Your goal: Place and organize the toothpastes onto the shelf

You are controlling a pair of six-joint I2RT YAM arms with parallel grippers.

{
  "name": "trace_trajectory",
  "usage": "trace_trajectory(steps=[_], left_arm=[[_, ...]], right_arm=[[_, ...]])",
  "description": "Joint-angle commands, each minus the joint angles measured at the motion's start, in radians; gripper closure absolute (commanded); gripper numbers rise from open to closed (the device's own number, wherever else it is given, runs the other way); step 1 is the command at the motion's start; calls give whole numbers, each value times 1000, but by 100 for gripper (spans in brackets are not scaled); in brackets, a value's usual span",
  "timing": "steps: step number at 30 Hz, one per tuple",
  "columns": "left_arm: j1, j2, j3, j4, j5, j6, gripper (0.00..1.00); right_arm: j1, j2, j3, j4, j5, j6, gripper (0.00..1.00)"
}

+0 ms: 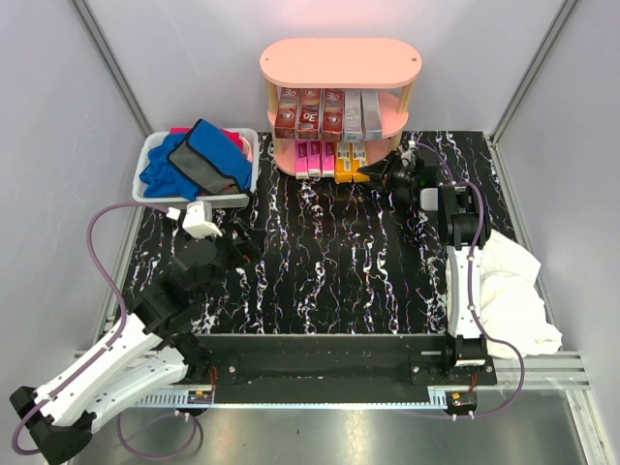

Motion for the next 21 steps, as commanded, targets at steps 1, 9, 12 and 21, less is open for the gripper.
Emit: trace_trajectory(steps=[1,9,12,21], left_arm=[[2,-11,-7,32,-9,1,1],[4,-18,-12,29,-8,-2,1],[4,-18,-15,29,-5,-6,1],[4,-37,-26,24,-2,-14,1]], right_arm=[[2,36,59,-45,-85,30,76],[0,52,68,-74,-90,28,58],[-6,31,41,-72,-68,21,38],[-6,-67,-120,-69,-8,-30,6]])
